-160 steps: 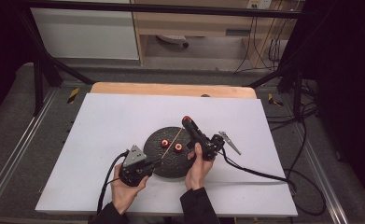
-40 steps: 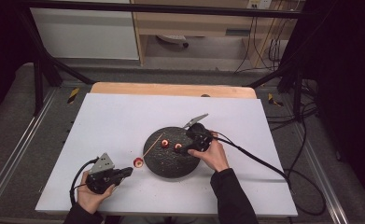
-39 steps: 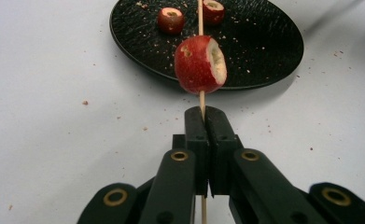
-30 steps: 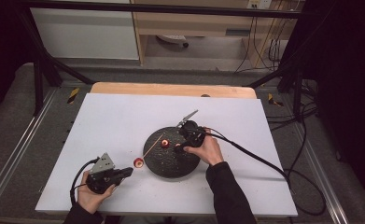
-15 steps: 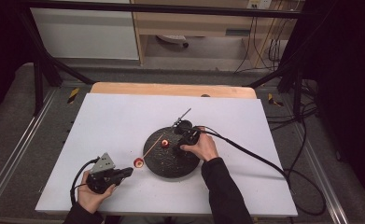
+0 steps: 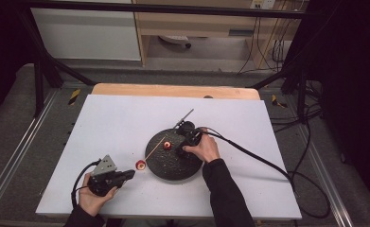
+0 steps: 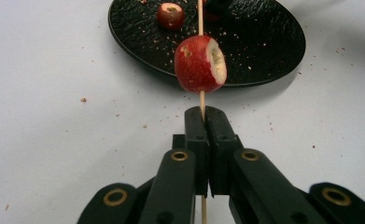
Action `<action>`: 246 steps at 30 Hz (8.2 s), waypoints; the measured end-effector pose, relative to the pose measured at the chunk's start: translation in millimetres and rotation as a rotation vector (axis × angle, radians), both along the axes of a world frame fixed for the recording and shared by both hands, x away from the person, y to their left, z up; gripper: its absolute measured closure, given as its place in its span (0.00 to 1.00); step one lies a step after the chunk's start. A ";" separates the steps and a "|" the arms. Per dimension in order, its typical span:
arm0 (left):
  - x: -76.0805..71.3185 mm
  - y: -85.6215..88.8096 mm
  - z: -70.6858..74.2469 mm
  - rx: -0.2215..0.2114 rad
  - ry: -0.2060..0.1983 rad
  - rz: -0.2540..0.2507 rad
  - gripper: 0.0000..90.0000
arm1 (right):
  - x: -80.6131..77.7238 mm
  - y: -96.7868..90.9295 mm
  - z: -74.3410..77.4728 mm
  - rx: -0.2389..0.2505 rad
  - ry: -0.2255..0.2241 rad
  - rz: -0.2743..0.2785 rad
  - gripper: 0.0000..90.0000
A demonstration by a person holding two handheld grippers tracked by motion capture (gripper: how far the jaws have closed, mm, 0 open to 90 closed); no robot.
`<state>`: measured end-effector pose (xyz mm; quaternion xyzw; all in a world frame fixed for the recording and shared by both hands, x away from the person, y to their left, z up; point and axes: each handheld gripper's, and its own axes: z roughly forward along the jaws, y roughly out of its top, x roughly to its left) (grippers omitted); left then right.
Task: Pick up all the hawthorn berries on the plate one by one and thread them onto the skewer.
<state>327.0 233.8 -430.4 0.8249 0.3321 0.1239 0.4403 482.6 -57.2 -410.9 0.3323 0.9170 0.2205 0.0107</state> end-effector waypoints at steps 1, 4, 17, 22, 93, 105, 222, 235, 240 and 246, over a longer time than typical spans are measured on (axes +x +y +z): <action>-0.1 0.0 0.0 0.000 0.000 0.000 0.98 | 0.1 0.3 0.0 -0.002 0.003 -0.007 0.69; -0.1 -0.1 0.0 0.000 -0.001 -0.001 0.98 | 0.2 0.5 0.0 0.002 0.014 -0.020 0.69; 0.0 -0.8 -0.6 0.002 -0.001 0.002 0.98 | -8.5 -6.7 18.1 0.060 -0.021 -0.052 0.70; 0.1 -1.0 -0.8 0.004 -0.001 0.002 0.98 | -17.0 -10.4 26.9 0.093 -0.050 -0.057 0.70; -1.2 -22.1 10.7 -0.015 -0.017 0.007 0.98 | -84.5 -62.5 -8.6 1.044 -0.512 -0.532 0.70; 1.0 -44.5 23.6 -0.019 -0.031 -0.016 0.98 | -78.9 -67.8 0.2 1.083 -0.572 -0.554 0.70; 22.7 -98.6 31.0 -0.012 -0.026 -0.004 0.98 | -109.2 -64.1 -10.6 0.999 -0.408 -0.406 0.53; 12.5 -38.2 29.9 0.027 -0.010 0.027 0.98 | -97.3 -81.9 -0.3 0.701 -0.360 -0.295 0.10; 8.5 -18.0 24.1 0.031 0.000 0.035 0.98 | -89.2 -81.7 5.3 0.536 -0.322 -0.248 0.06; 5.5 1.2 16.9 0.030 0.016 0.054 0.98 | -77.3 -68.4 16.3 0.414 -0.276 -0.179 0.05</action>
